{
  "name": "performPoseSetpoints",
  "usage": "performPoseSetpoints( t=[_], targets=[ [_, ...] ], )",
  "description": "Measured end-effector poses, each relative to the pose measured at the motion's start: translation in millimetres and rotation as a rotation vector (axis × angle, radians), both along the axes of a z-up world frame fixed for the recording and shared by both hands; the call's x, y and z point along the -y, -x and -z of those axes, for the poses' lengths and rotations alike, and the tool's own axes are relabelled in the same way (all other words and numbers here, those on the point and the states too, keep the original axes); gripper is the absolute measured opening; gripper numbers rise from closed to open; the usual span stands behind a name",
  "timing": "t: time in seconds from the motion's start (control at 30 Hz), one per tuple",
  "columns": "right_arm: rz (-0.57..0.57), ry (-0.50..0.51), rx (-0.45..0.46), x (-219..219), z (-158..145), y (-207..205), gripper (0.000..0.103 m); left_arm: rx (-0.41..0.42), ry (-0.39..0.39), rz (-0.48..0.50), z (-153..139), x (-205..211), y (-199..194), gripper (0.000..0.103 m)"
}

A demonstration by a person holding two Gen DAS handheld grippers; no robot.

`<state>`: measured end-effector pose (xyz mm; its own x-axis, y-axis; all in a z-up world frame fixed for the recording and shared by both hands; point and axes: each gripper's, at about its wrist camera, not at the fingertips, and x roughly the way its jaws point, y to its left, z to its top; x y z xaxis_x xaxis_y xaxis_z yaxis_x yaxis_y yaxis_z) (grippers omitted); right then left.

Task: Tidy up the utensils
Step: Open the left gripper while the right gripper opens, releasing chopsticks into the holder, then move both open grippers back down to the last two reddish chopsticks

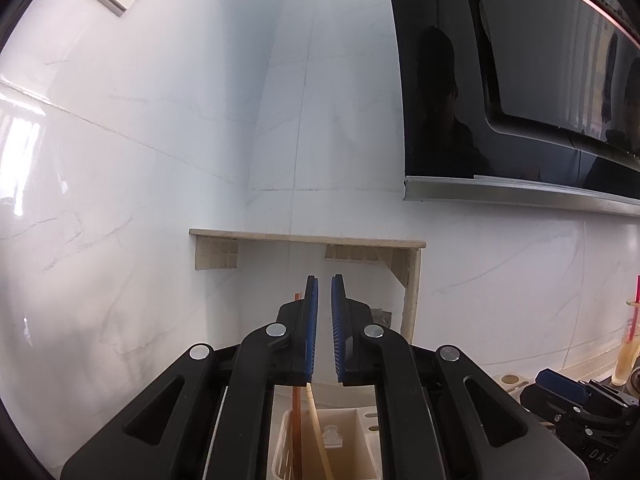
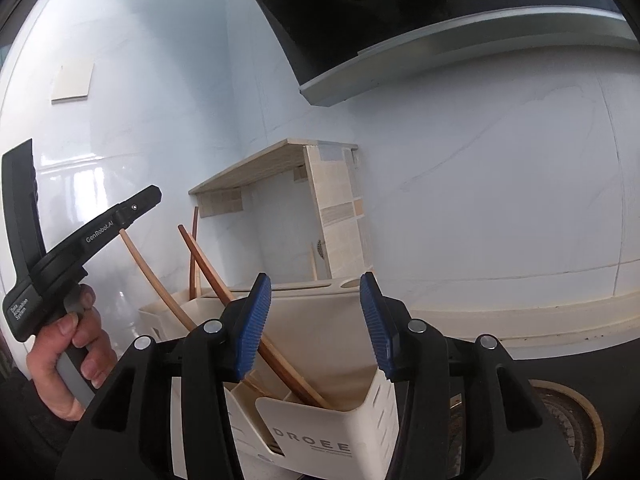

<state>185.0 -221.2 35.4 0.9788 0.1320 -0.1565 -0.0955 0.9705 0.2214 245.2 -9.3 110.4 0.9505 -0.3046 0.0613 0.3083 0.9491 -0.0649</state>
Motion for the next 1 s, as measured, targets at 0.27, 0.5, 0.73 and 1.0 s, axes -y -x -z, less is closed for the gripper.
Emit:
performPoseSetpoints(
  t=[0.27,0.5,0.73,1.0],
  targets=[
    [-0.004,0.008,-0.014,2.5,-15.1,23.2,0.046,0.000,0.004,0.001,-9.8,-3.3,20.0,0.014],
    [-0.018,0.019,-0.014,-4.1,-28.3,61.3,0.046,0.003,-0.011,-0.020,-19.8,-10.6,62.1,0.036],
    [-0.055,0.024,-0.034,-22.3,-30.7,104.8,0.046,-0.023,0.014,-0.037,-21.2,-30.6,120.3,0.070],
    [-0.094,0.030,-0.080,-35.4,-26.6,150.7,0.046,-0.100,-0.068,-0.029,5.4,-29.9,187.4,0.093]
  ],
)
